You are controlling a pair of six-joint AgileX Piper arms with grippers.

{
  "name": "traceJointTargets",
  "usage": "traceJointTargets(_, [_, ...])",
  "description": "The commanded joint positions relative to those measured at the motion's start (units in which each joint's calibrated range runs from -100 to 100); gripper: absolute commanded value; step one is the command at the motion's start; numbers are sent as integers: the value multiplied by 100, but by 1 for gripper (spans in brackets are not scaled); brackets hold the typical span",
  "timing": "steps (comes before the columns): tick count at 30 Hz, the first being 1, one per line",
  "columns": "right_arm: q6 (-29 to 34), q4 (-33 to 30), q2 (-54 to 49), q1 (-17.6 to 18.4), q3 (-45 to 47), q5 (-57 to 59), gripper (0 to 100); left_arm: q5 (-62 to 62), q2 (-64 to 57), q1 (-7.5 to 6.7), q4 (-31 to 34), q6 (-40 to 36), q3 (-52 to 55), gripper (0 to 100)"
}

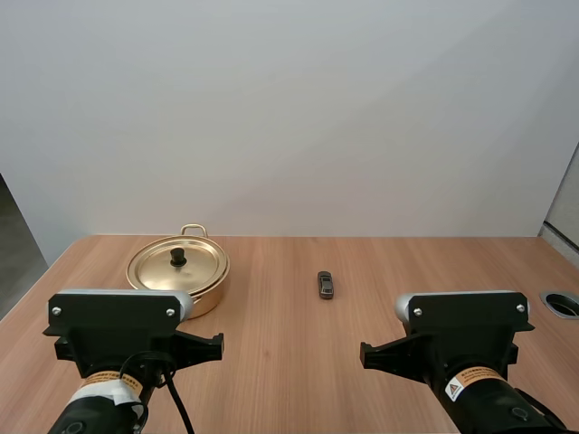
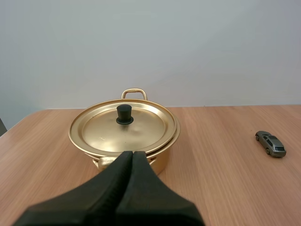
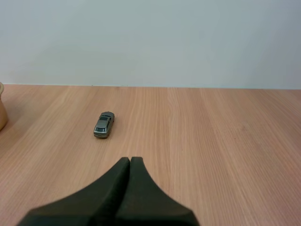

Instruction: Open the pot, put the car inside, and close it

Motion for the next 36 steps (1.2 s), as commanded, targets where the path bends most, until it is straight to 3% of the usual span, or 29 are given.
traceJointTargets(1, [-1, 5, 0, 1, 0, 5, 0, 5, 0, 2, 4, 0, 0, 0])
traceJointTargets(7, [-1, 5, 0, 1, 0, 5, 0, 5, 0, 2, 4, 0, 0, 0])
traceJointTargets(13, [-1, 181, 0, 1, 0, -236, 0, -795, 0, 2, 214, 200, 0, 0])
traceJointTargets(16, [-1, -711, 0, 1, 0, -1173, 0, -1977, 0, 2, 635, 749, 0, 0])
traceJointTargets(21, [-116, -3251, 0, 1, 0, -4214, 0, -4474, 0, 2, 1270, 1671, -23, 0])
traceJointTargets(24, [-346, -4215, 0, 1, 0, -6197, 0, -4637, 0, 2, 1183, 1770, -504, 0])
traceJointTargets(27, [-767, -4070, 0, 1, -20, -7085, 0, -3267, 0, 2, 716, 1760, -1332, 0])
traceJointTargets(29, [-341, -3185, 0, 1, -560, -6147, 0, -2028, 0, 2, 354, 1749, -1902, 0])
traceJointTargets(32, [-33, -1979, 620, 1, -1788, -3101, 0, -1236, 457, 2, 304, 1521, -2580, 0])
traceJointTargets(36, [-65, -1296, 2475, 1, -3438, -689, 0, 29, 1557, 27, 304, 697, -3554, 0])
